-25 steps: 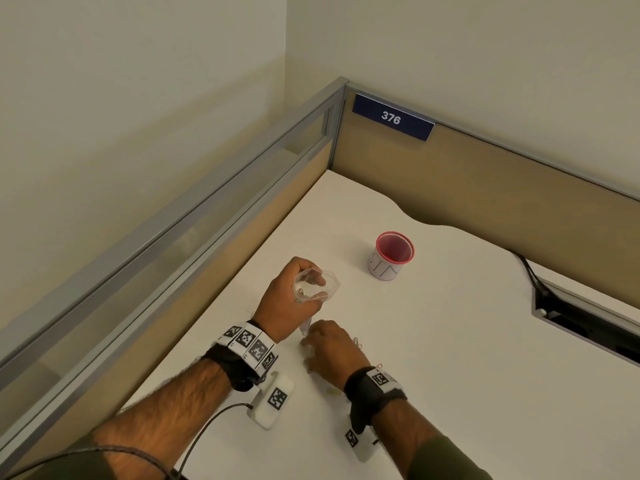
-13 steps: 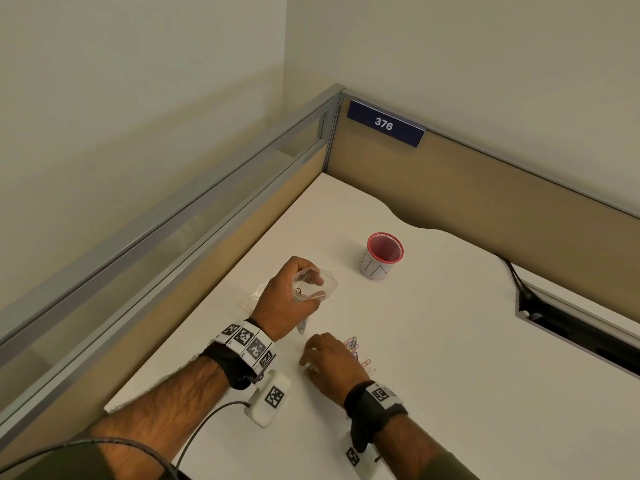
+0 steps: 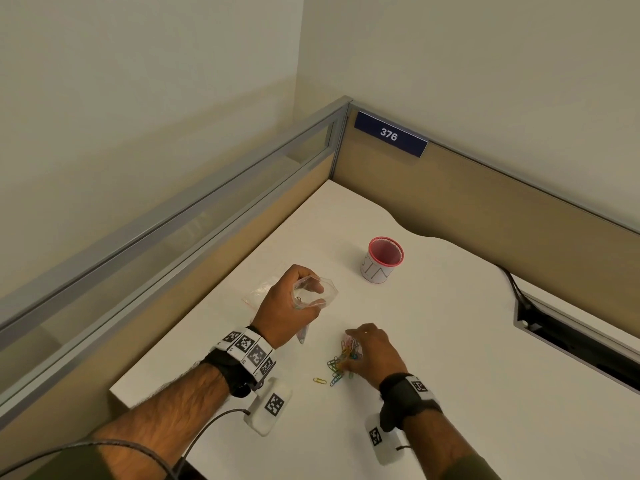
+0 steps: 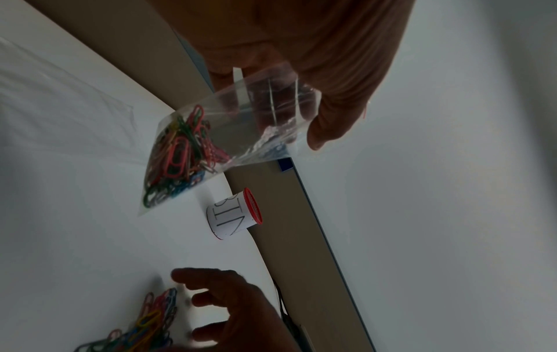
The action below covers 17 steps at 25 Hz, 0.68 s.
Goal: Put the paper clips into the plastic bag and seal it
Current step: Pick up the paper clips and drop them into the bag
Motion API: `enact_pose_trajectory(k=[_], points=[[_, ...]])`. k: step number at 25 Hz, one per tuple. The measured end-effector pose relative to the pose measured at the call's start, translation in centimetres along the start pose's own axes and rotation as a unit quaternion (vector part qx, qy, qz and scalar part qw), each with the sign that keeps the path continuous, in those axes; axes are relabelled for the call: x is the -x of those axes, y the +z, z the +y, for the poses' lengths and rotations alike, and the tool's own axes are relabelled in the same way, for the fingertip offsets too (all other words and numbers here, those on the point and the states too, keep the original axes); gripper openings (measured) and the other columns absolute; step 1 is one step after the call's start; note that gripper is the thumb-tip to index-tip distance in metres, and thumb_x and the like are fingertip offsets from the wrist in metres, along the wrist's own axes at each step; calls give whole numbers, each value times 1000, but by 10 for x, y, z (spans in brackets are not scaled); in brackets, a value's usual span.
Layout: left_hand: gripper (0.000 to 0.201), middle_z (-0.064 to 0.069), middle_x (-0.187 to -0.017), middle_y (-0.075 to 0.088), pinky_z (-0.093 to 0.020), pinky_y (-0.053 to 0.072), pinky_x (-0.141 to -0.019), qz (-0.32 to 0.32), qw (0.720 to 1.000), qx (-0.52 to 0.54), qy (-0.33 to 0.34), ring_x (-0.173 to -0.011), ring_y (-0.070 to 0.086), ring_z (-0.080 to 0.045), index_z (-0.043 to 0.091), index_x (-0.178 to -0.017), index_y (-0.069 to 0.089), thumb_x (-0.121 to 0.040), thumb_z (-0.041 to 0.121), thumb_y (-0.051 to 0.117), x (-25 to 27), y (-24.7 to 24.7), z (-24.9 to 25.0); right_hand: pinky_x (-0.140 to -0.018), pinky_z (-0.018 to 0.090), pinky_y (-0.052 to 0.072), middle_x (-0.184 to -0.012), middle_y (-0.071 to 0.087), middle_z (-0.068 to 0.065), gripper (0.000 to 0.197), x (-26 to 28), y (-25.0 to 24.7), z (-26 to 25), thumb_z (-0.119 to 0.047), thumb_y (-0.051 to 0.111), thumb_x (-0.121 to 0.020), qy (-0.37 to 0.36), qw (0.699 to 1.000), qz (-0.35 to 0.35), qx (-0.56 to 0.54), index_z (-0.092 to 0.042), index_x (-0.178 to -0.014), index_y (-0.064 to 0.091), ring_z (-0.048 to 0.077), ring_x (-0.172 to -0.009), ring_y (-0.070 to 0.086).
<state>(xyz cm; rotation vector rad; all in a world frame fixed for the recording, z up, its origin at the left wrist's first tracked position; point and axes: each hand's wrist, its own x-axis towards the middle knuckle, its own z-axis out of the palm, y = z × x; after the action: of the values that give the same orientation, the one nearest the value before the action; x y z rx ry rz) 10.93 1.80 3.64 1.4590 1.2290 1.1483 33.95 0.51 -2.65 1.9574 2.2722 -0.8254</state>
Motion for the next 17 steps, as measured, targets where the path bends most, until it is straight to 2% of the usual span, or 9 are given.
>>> enact_pose_trajectory(k=[2, 5, 6, 10, 13, 17], points=[[40, 5, -102, 69, -28, 47, -100, -4, 1000, 0, -1, -111, 63, -10, 21, -107, 54, -80, 3, 75, 2, 0, -1, -103, 38, 42, -136, 40, 0, 64, 1, 8, -6, -44, 73, -76, -10, 999, -31, 43, -30, -133, 48, 23, -126, 37], [40, 5, -102, 69, -32, 48, -102, -3, 1000, -5, -3, -111, 63, -10, 22, -107, 54, -79, 4, 75, 1, -1, 0, -95, 38, 47, -126, 47, 2, 37, 3, 14, -12, -34, 60, -89, -38, 996, -2, 76, -23, -124, 57, 25, -118, 44], [40, 5, -102, 69, -33, 48, -102, -3, 1000, -3, -2, -111, 63, -9, 22, -107, 54, -79, 4, 75, 0, -1, 0, -92, 38, 49, -123, 49, 3, 34, 4, 15, -11, -32, 59, -90, -42, 996, 3, 80, -21, -122, 58, 25, -116, 46], [39, 4, -103, 70, -37, 49, -103, -6, 1000, 3, -1, -112, 63, -9, 21, -108, 54, -80, 2, 75, -1, 1, -3, -87, 39, 51, -122, 49, 1, 38, 7, 19, -7, -32, 62, -88, -46, 994, -3, 95, -23, -124, 55, 24, -113, 46], [39, 5, -102, 70, -39, 49, -104, -11, 1000, -2, -4, -111, 63, -7, 23, -107, 54, -80, 4, 75, -3, 3, -6, -81, 33, 51, -111, 53, 4, 22, 4, 22, -11, -27, 55, -93, -47, 992, 27, 112, -19, -113, 59, 24, -104, 51], [40, 7, -102, 69, -43, 49, -104, -16, 1000, -5, -4, -112, 63, -9, 29, -104, 54, -79, 6, 74, -5, 4, -7, -74, 34, 47, -104, 57, 9, 12, -4, 17, -10, -21, 54, -94, -36, 989, 41, 138, -12, -99, 60, 27, -100, 54]])
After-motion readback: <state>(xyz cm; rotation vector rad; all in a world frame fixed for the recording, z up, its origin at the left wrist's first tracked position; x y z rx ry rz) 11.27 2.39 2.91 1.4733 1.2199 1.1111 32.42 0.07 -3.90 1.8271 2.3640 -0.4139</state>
